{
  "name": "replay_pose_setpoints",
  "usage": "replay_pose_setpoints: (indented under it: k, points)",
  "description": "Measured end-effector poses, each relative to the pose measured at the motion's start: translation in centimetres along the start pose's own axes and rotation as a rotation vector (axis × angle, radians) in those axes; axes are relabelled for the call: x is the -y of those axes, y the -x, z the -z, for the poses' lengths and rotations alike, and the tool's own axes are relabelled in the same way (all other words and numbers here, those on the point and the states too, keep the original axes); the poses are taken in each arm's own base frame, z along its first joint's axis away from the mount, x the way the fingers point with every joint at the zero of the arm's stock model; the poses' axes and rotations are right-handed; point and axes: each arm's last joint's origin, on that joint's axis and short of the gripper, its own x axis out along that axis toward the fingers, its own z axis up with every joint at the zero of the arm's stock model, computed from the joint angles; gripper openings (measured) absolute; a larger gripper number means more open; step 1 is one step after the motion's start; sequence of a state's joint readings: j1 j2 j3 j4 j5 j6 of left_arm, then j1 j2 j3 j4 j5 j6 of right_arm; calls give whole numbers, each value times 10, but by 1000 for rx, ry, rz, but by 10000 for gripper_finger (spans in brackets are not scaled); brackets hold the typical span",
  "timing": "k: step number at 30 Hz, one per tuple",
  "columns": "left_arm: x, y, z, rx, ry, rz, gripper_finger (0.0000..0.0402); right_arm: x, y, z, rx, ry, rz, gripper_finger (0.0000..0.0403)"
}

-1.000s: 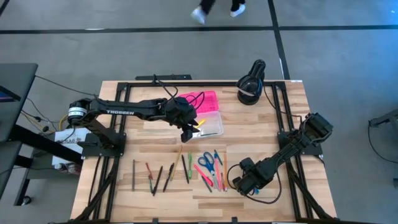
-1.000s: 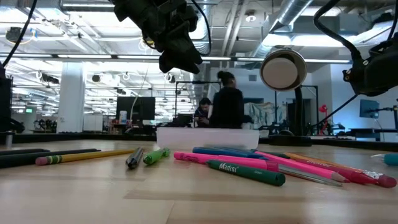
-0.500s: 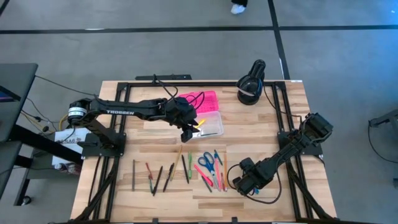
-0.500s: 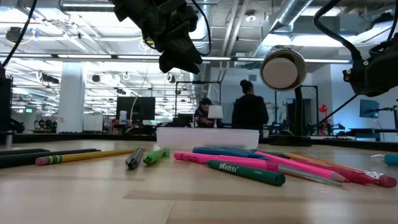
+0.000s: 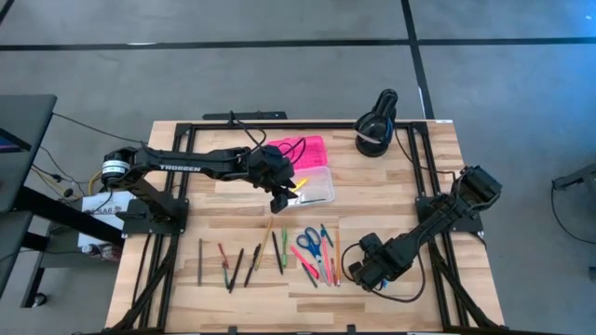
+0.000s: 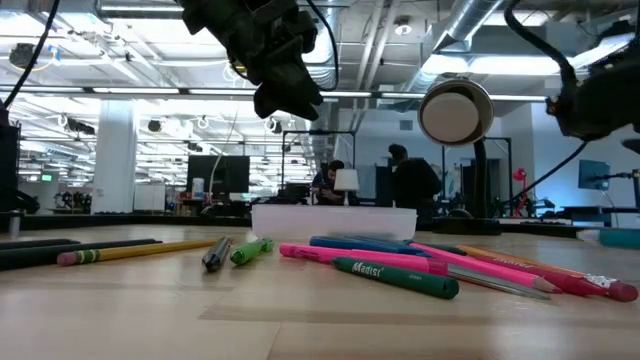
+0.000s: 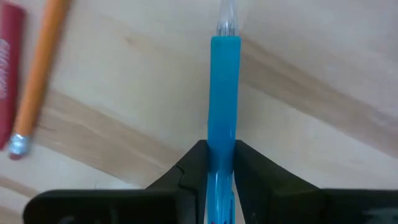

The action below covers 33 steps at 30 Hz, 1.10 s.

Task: Pick & place school supplies into a supply box
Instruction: Put the blue pen into the pink supply box

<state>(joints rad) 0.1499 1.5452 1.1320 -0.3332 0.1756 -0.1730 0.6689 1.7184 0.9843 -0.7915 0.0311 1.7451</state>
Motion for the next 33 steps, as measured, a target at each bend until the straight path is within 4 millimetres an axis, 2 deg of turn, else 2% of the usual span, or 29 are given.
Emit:
replay_pose_setpoints:
  k: [8,13,19,24,29,33]
  points:
    - [2,0,13,-134,43,32,163,3,20,-6,88,17,-83,58]
    - [14,3,27,-258,31,11,163,5,40,-26,205,75,-151,58]
    - [36,9,37,-317,-20,-9,163,8,59,-72,329,238,-180,58]
    - [57,22,38,-257,-51,-65,163,8,67,-120,413,386,-210,58]
    - [74,55,39,-146,-50,-188,163,7,68,-163,470,501,-267,58]
    - [81,85,48,-80,-3,-254,163,12,71,-191,543,580,-297,58]
